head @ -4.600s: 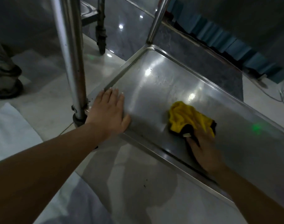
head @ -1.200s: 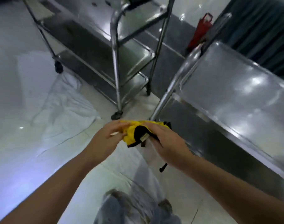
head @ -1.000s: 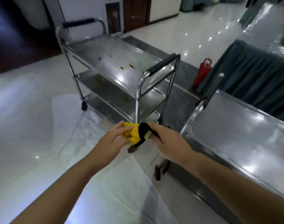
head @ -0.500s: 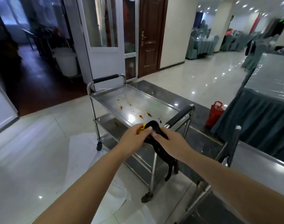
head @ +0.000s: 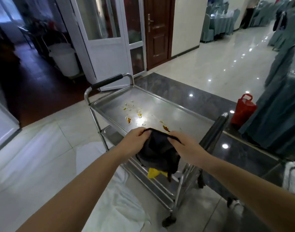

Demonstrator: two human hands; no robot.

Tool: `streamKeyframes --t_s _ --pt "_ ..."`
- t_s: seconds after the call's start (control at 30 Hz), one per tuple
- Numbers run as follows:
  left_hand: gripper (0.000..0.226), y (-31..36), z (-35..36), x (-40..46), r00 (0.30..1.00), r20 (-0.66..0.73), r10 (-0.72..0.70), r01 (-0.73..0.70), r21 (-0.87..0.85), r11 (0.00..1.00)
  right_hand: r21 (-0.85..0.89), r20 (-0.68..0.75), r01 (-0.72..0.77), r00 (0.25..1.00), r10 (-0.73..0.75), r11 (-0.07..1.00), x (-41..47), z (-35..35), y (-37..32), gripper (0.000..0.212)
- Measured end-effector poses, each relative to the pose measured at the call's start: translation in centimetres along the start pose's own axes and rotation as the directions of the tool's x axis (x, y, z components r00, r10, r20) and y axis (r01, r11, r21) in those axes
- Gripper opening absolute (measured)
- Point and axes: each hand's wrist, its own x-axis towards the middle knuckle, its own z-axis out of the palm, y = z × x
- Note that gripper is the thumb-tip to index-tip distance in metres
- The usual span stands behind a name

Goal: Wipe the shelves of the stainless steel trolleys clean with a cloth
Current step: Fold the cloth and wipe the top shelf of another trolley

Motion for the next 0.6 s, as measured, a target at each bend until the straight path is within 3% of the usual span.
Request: streamKeyframes --t_s 0.13,0.2,0.27,0.33,0.37,0.4,0.53,0.6 --pt "0.027 -2.3 -2.5 4.0 0.991 0.129 0.017 -0.023 0.044 0.999 -0.014 -0.019 -0.049 0.999 0.048 0.999 3.7 -0.6 1.2 0.022" --pt "0.029 -3.6 -4.2 6.2 0.967 0.253 0.033 -0.092 0.226 0.97 -0.08 -0.013 -0.042 0.999 0.041 0.996 5.2 -0.8 1.7 0.021" --pt "0.03 -5.0 -5.8 8.9 0.922 0.387 0.014 -0.227 0.51 0.83 -0.182 0.011 -0.034 0.999 0.037 0.983 6.3 -0.6 1.7 0.02" --pt "0.022 -6.5 -7.4 11.7 0.904 0.426 -0.032 -0.322 0.731 0.602 -0.238 -0.005 -0.071 0.997 0.072 0.969 7.3 -0.5 1.6 0.024" --pt "0.017 -7.1 -8.4 13.2 0.908 0.418 -0.038 -0.334 0.773 0.539 -0.26 -0.021 -0.096 0.995 0.094 0.961 7.8 -0.6 1.7 0.026" --pt "0.01 -7.8 -9.5 14.6 0.907 0.418 -0.038 -0.33 0.766 0.552 -0.285 -0.039 -0.116 0.993 0.109 0.952 8.2 -0.7 1.7 0.027" --pt "0.006 -9.2 -13.2 19.9 0.838 0.546 -0.016 -0.293 0.474 0.83 -0.268 -0.179 -0.254 0.961 0.211 0.929 8.4 -1.2 2.1 0.018" --pt "0.007 -8.9 -14.5 21.8 0.796 0.604 0.044 -0.324 0.362 0.874 -0.237 -0.233 -0.307 0.939 0.253 0.922 8.3 -1.3 2.0 0.023"
